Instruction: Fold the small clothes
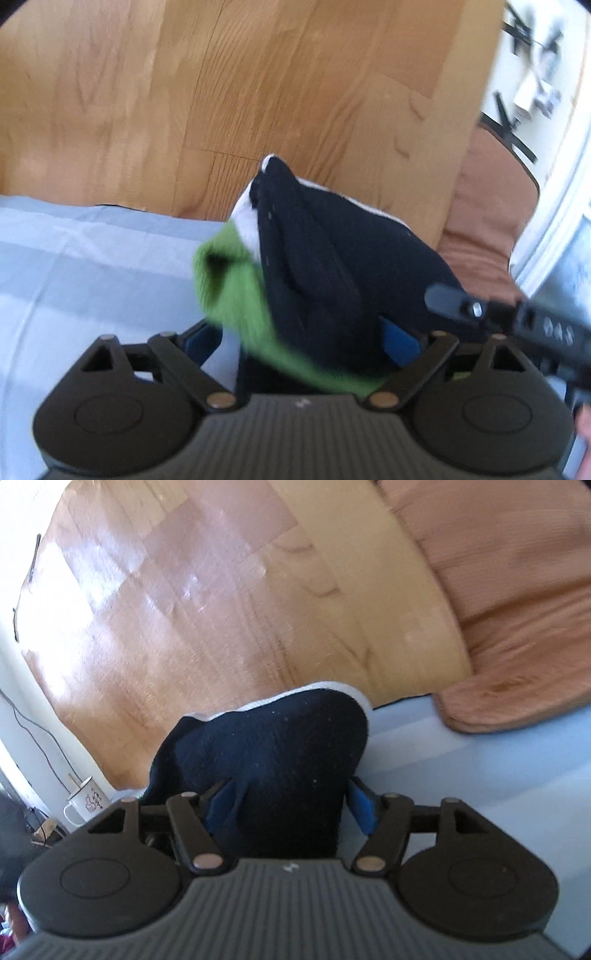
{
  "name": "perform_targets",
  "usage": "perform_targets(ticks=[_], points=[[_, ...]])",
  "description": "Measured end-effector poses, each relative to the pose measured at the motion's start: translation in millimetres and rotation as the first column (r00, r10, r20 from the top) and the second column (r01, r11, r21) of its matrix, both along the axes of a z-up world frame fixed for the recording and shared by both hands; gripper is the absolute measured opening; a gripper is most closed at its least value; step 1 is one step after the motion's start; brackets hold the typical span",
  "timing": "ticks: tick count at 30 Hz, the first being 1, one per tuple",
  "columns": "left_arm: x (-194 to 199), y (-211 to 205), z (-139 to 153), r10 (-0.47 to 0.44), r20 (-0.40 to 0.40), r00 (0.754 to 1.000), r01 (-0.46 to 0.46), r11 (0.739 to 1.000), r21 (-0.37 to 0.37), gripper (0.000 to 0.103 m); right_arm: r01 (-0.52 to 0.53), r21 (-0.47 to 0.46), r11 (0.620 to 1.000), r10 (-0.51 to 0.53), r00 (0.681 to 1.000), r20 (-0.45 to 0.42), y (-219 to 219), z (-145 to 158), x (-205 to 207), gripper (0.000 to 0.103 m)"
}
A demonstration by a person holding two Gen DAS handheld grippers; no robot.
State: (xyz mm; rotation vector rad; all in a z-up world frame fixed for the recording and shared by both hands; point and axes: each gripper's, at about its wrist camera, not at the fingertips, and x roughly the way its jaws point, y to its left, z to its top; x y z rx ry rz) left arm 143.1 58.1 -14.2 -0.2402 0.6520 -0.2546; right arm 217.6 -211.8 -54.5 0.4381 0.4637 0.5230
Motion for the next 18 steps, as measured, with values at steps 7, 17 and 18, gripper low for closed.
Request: perform_targets(ticks=[7, 17, 18], points=[[-63, -10, 5, -0.010, 0.014, 1.000, 0.008, 0.991, 0.135, 0.096, 0.035, -0.024, 0.999, -0.036, 0.999, -0.019, -14, -5, -51, 0.072], [-108, -22, 7, 0.006, 0.048, 0.999, -0.016, 0.978, 0.208, 0.096, 0.119, -0.050, 0.992, -0.117, 0.992, 0.045, -26, -15, -136, 0.072], [-111, -24, 8, 0.006, 0.055, 0.998, -0.017, 0.977, 0.214, 0.096, 0.123, -0.060, 0.991, -0.120, 0.991, 0.058, -25, -16, -143, 0.072]])
